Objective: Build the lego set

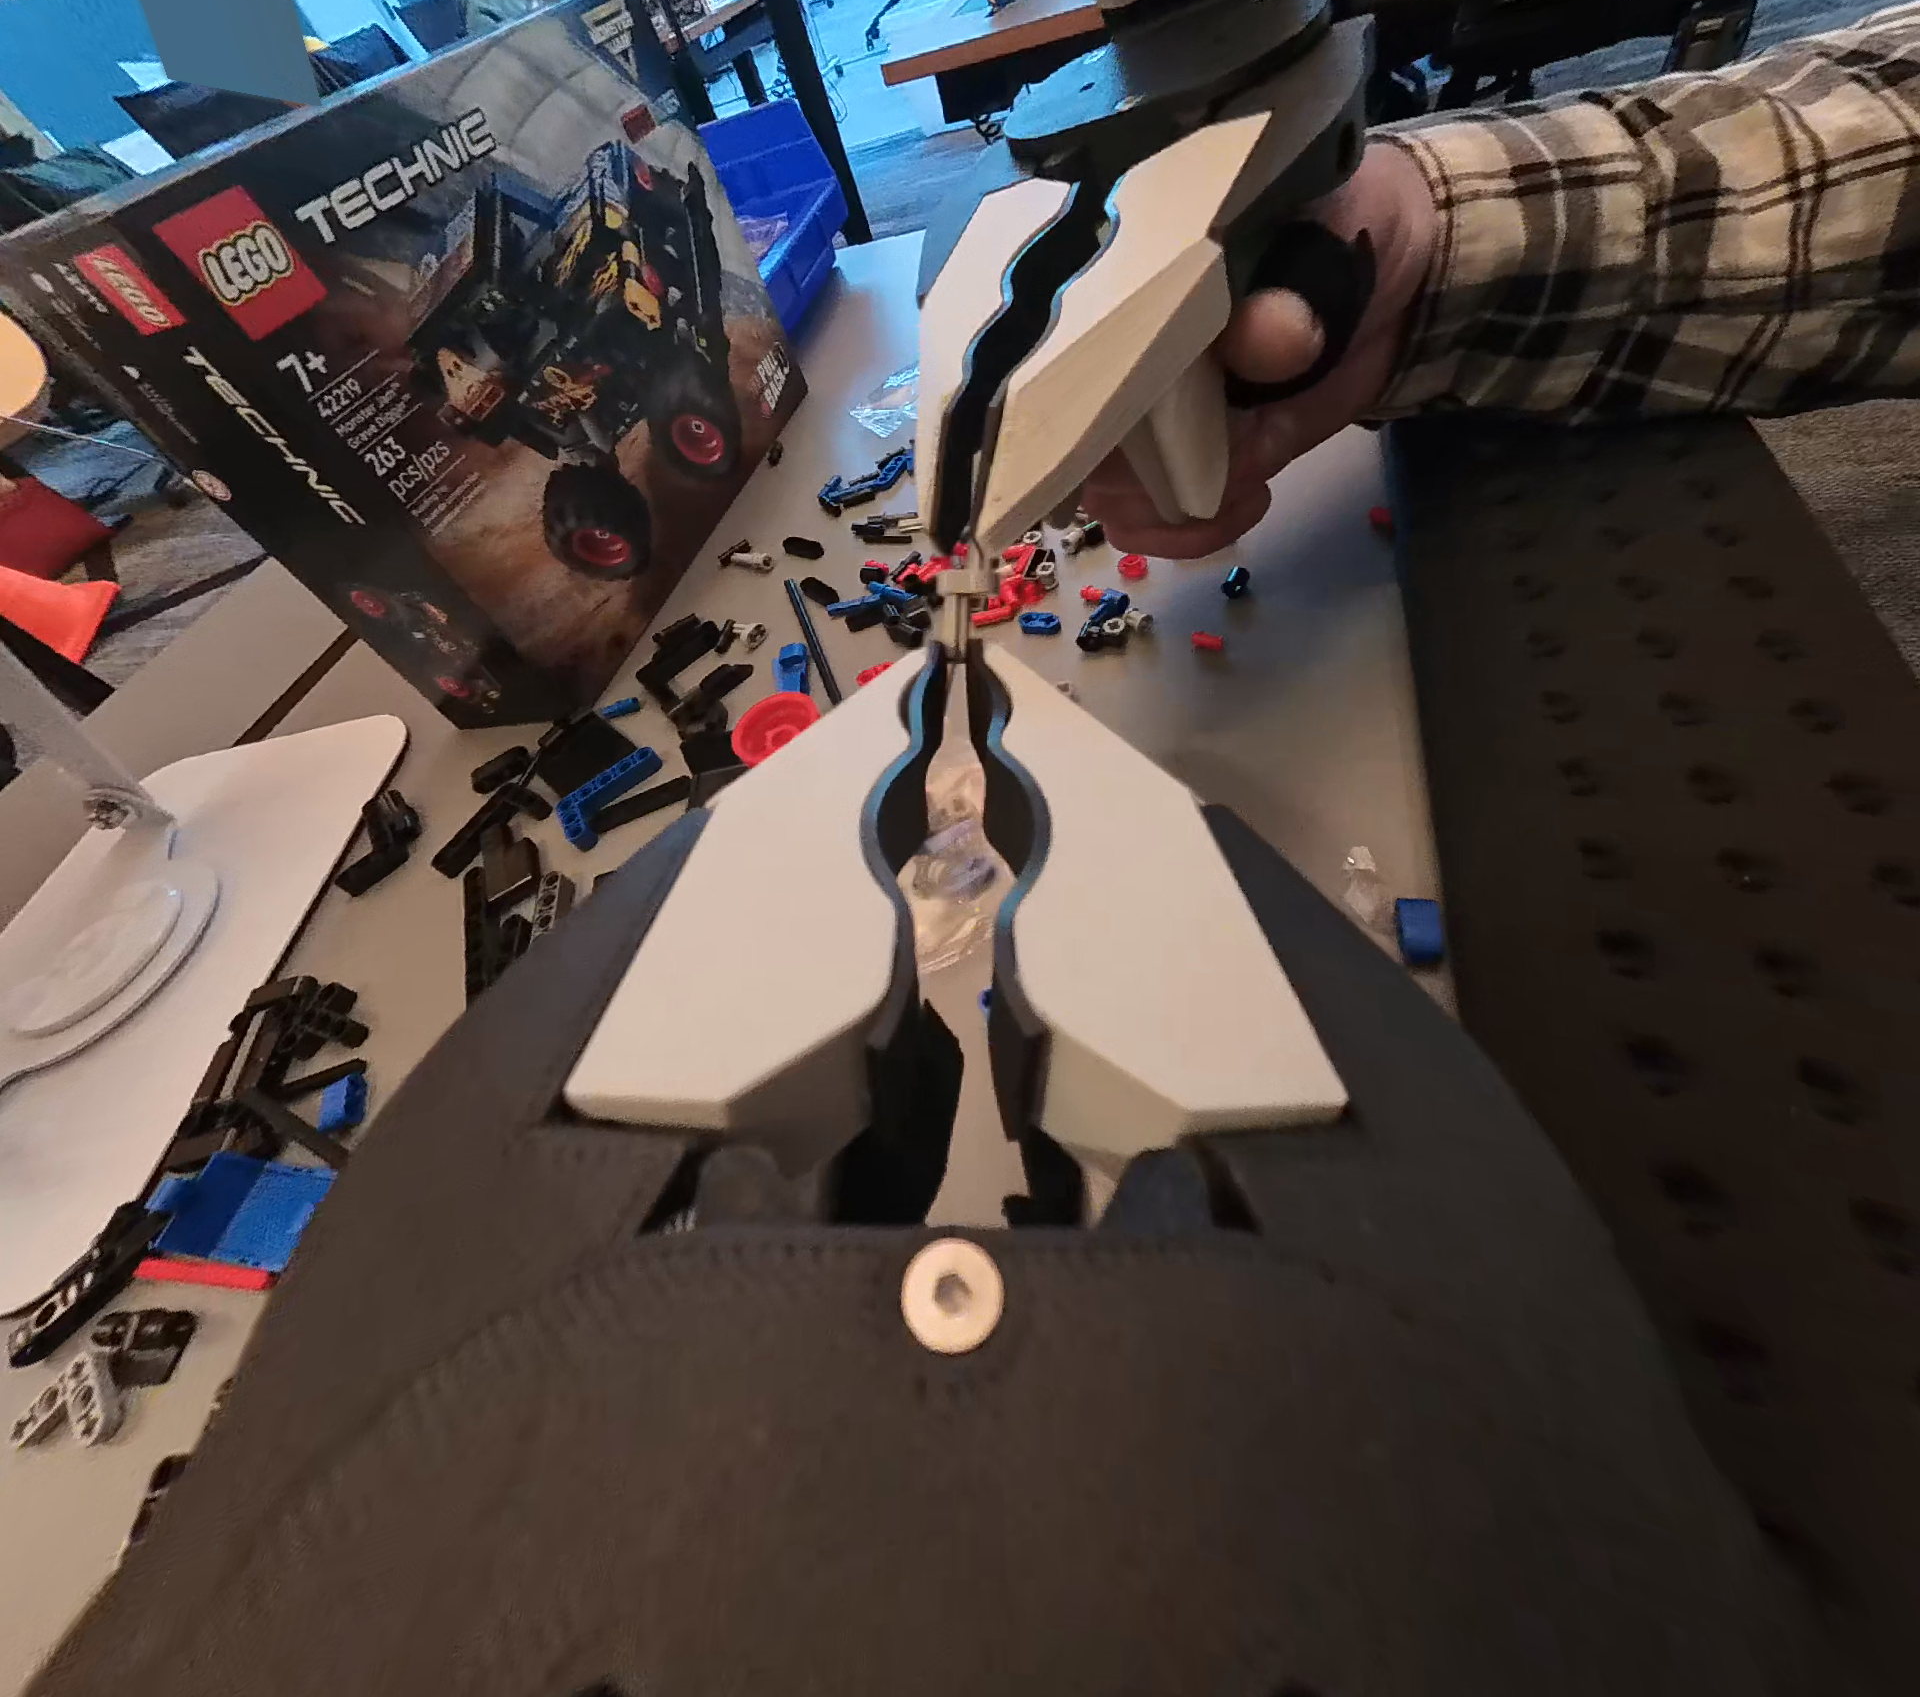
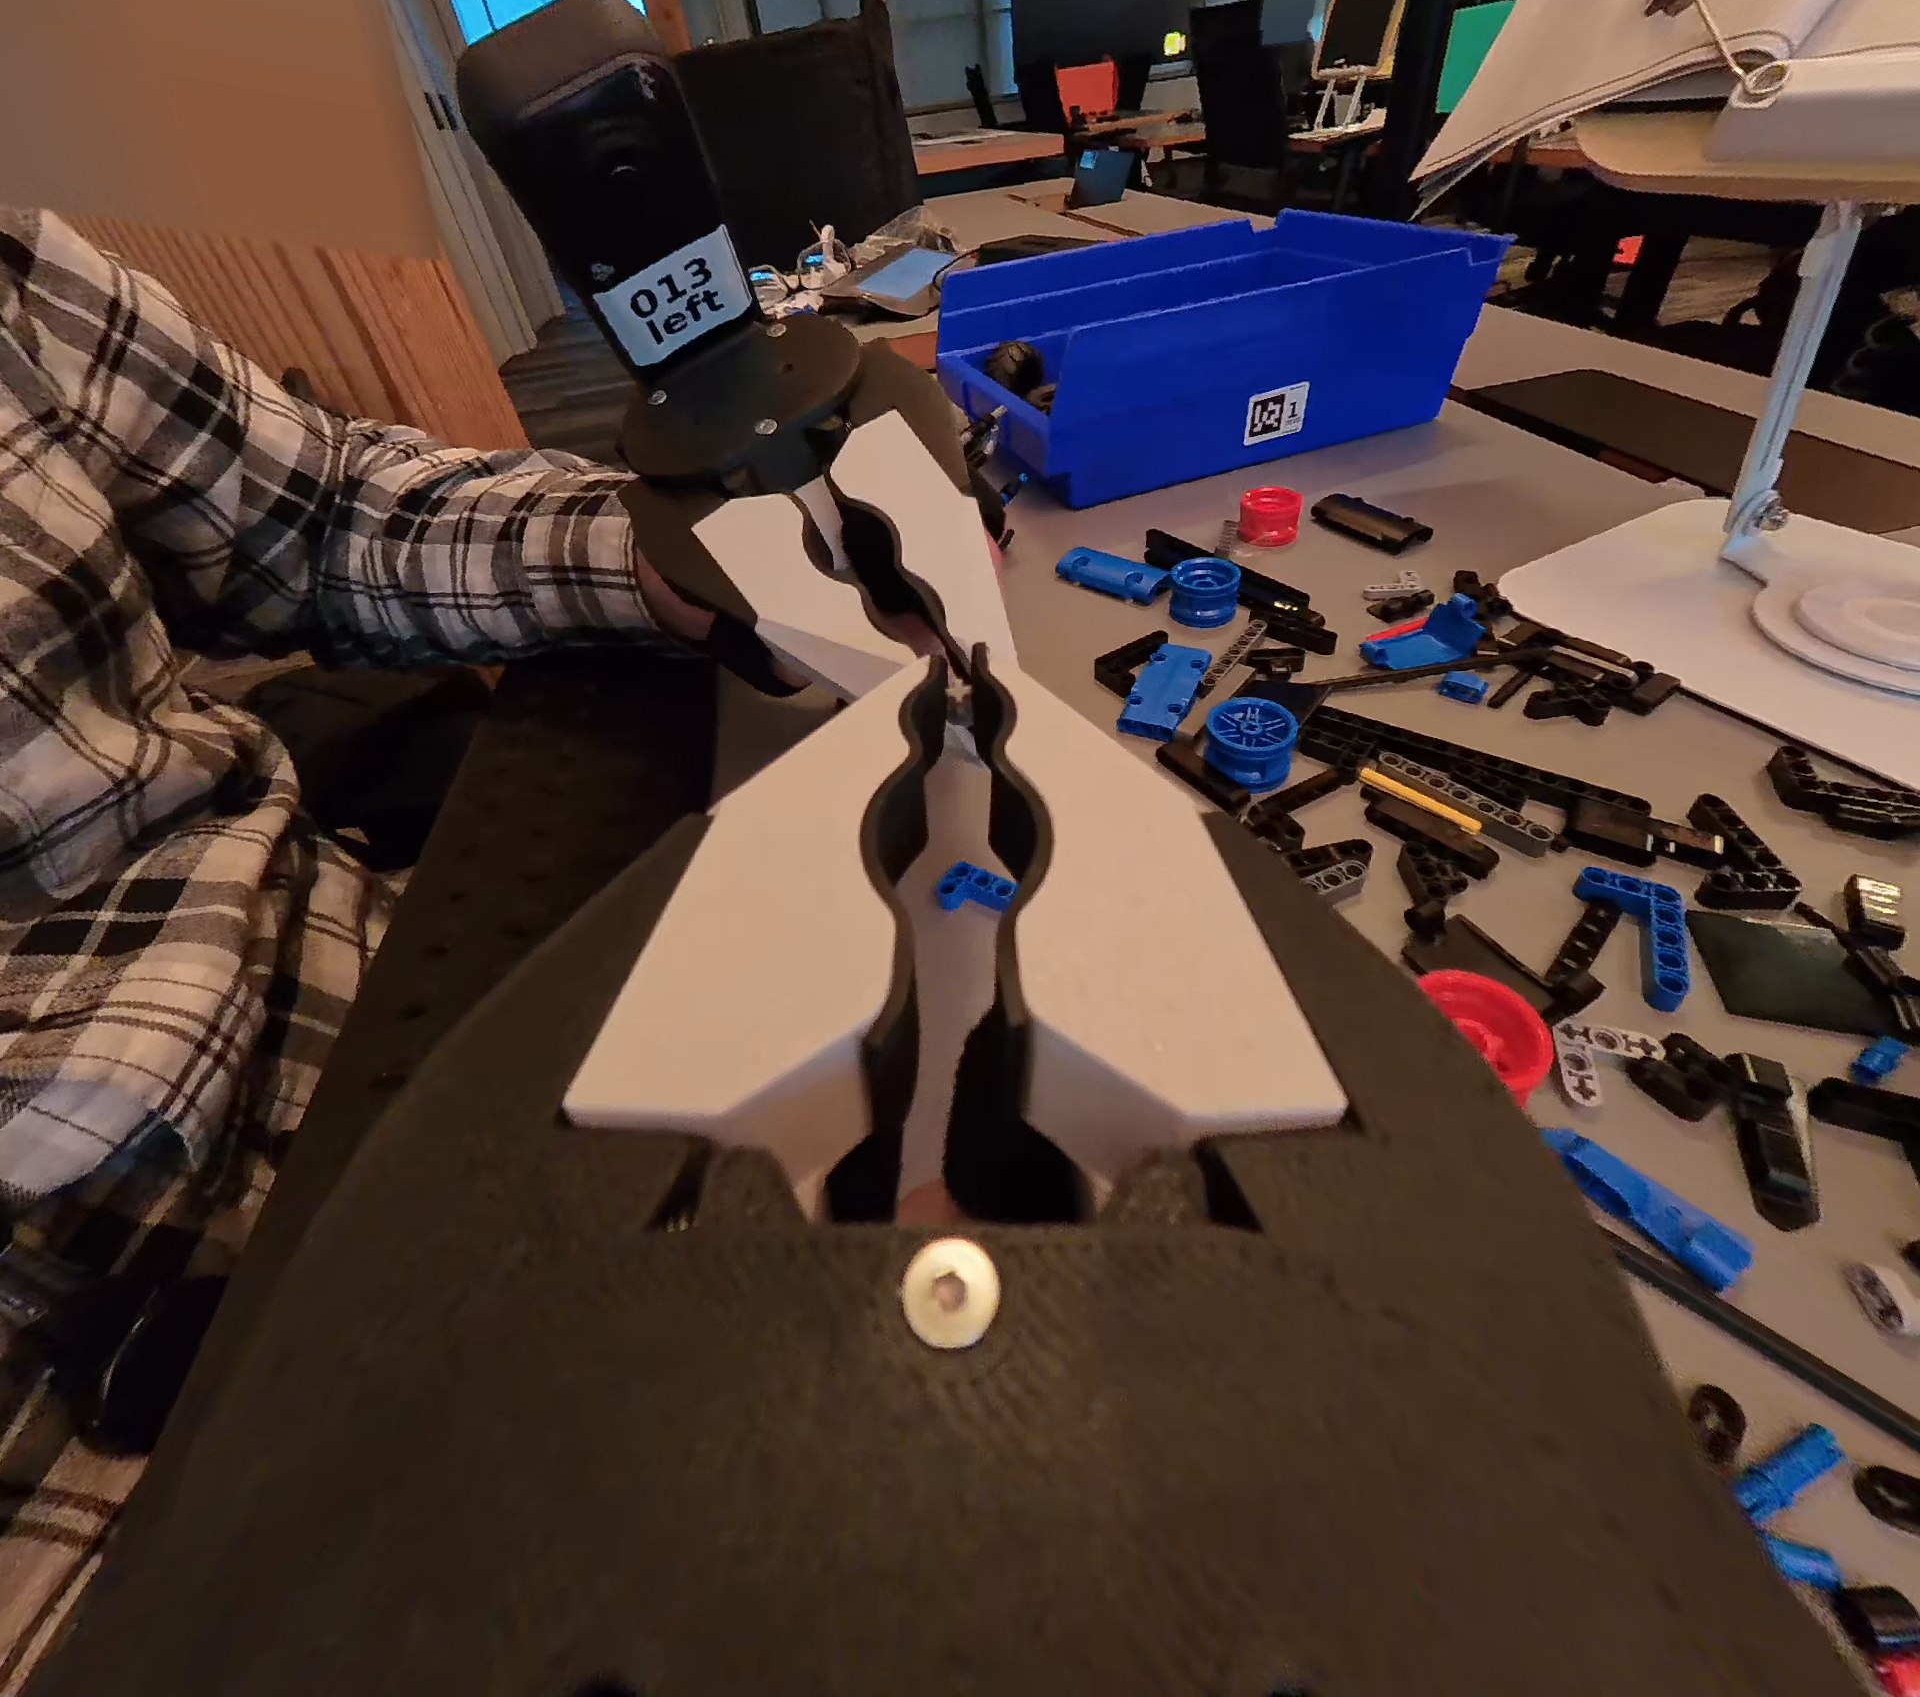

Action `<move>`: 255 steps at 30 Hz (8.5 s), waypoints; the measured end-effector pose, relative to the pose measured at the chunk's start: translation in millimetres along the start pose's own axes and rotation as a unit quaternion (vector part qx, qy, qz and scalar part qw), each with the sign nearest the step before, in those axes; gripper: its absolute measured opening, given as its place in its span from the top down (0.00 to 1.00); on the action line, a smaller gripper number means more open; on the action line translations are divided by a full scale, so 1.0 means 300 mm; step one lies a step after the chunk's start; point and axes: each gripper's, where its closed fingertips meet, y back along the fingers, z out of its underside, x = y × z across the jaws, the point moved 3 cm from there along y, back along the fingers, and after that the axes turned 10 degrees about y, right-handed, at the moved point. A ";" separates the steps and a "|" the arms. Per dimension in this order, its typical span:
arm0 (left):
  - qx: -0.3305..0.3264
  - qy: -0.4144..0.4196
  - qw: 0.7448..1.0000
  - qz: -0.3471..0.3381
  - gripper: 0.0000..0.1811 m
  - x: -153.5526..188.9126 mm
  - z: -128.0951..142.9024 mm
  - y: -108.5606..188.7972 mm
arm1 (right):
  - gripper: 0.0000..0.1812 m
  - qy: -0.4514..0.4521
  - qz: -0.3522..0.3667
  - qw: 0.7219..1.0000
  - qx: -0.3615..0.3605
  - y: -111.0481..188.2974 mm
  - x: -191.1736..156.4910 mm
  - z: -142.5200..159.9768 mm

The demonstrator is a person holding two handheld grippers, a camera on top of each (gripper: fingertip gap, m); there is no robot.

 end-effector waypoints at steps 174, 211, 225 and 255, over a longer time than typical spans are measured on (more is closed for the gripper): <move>0.138 0.390 0.900 0.133 0.97 -0.057 -0.103 -0.040 | 0.98 0.329 0.237 0.906 -0.122 0.033 0.053 -0.034; 0.122 0.344 0.929 0.060 0.99 -0.070 -0.093 -0.045 | 0.94 0.349 0.252 0.886 -0.173 0.038 0.077 0.007; 0.111 0.329 0.936 0.065 0.92 -0.054 -0.090 -0.057 | 0.95 0.316 0.238 0.902 -0.172 0.101 0.092 0.026; -0.115 0.020 0.991 0.071 0.88 0.096 -0.072 -0.297 | 0.95 0.183 0.359 0.870 -0.284 0.862 0.059 0.073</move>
